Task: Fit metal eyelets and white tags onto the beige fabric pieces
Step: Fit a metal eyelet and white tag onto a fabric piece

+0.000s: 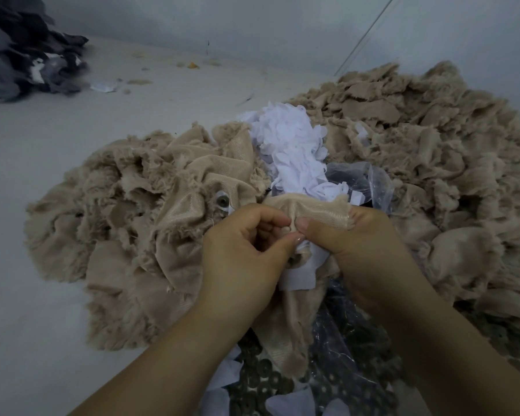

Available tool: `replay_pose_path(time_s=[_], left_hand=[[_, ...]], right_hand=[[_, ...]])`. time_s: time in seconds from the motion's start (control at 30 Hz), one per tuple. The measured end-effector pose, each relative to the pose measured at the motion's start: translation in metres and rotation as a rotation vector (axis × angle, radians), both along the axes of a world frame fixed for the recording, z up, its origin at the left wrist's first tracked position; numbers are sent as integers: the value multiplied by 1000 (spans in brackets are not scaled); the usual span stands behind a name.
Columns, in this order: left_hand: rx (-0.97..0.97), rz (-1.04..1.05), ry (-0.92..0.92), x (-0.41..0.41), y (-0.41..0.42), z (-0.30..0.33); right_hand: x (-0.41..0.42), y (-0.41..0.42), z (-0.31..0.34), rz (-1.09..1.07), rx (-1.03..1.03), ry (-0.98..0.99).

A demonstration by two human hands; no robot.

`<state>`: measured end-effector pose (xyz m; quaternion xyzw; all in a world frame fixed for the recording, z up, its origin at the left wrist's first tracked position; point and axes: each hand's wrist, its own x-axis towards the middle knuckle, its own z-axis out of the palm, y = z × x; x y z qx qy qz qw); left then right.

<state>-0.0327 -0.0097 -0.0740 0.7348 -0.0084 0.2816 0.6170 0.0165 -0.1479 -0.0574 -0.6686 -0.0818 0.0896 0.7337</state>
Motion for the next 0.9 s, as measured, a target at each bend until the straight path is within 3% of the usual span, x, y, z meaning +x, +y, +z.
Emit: replay_pose_path(time_s=[0.6, 0.9], left_hand=[[-231, -101, 0, 0, 4, 0], [-200, -75, -29, 2, 4, -3]], right_hand=[[0, 1, -1, -37, 140, 62], [1, 2, -3, -47, 98, 58]])
